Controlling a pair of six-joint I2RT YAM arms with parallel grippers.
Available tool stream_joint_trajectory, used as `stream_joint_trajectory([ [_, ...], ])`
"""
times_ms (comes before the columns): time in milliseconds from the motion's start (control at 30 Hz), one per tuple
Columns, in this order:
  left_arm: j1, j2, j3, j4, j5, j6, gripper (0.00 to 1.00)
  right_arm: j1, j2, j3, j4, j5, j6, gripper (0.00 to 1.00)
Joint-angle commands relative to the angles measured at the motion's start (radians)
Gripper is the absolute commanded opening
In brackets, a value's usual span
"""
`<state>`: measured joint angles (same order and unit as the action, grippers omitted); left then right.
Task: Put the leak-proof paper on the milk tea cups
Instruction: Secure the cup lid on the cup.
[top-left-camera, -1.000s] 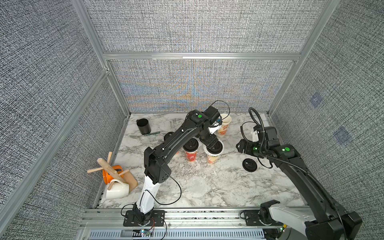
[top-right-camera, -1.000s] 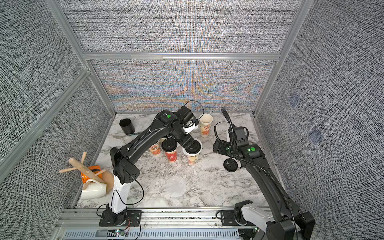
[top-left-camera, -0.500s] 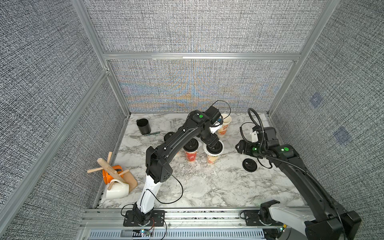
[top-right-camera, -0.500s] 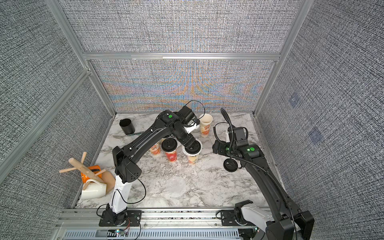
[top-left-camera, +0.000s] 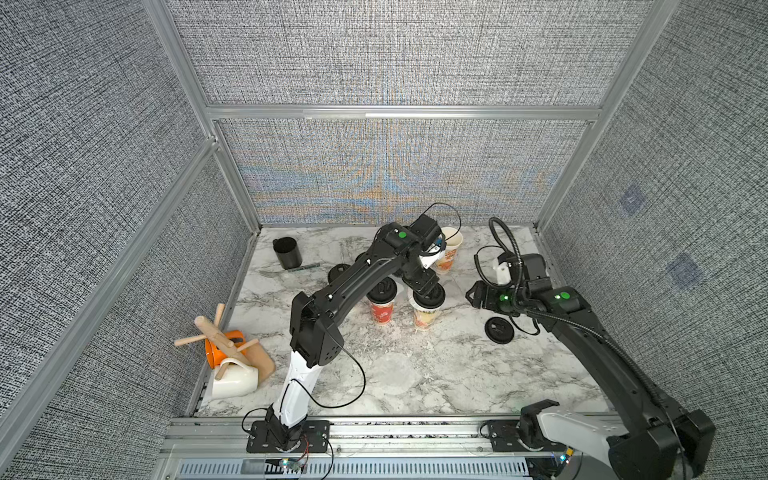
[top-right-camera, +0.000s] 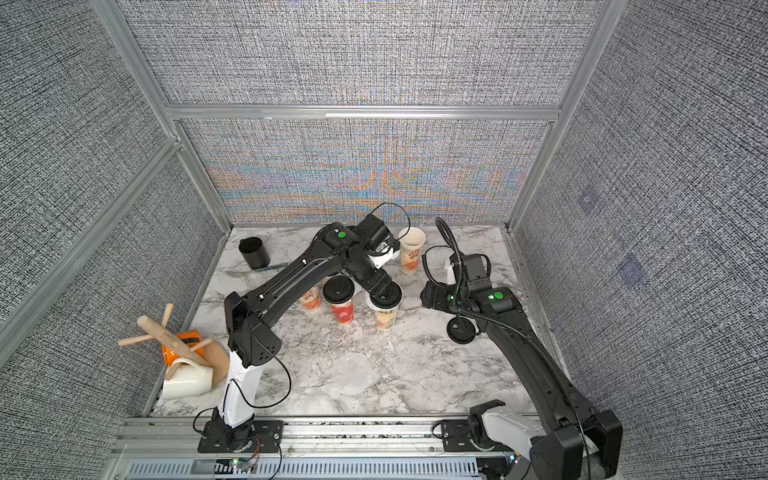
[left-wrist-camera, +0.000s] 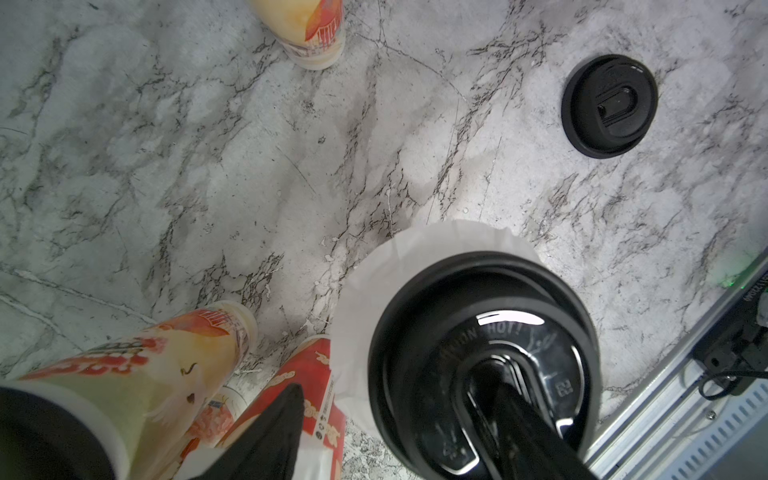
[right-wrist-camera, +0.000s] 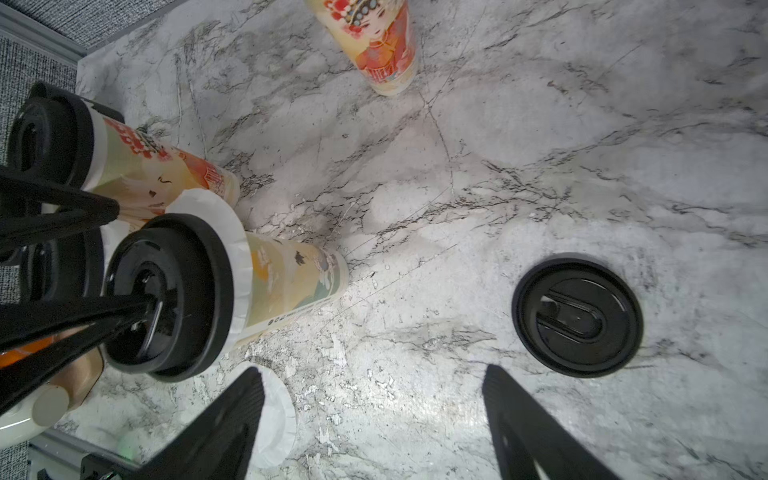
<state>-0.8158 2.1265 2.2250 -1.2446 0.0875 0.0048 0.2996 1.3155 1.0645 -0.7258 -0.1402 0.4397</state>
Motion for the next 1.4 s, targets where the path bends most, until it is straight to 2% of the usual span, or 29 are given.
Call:
stream_joint_trajectory([
  [0,0.0,-0.002,-0.033,-0.053,-0.038,0.004,0.73,0.026,0.033,0.018,0.066,-0.019,0.013,0.81],
  [300,-0.002,-0.043,-0.127,-0.023,-0.046,-0.006,0.72,0.102,0.154,0.078,0.132,-0.025,0.048,0.7],
  [833,-0.002,-0.057,-0.176,-0.012,-0.045,-0.005,0.71,0.146,0.24,0.067,0.158,-0.024,0.059,0.58],
  [1000,-0.002,-0.058,-0.183,-0.009,-0.041,-0.005,0.71,0.147,0.246,0.014,0.145,0.014,0.067,0.41],
  [1367,-0.002,-0.073,-0.225,0.01,-0.035,-0.008,0.7,0.165,0.245,-0.13,0.132,0.049,0.082,0.4],
])
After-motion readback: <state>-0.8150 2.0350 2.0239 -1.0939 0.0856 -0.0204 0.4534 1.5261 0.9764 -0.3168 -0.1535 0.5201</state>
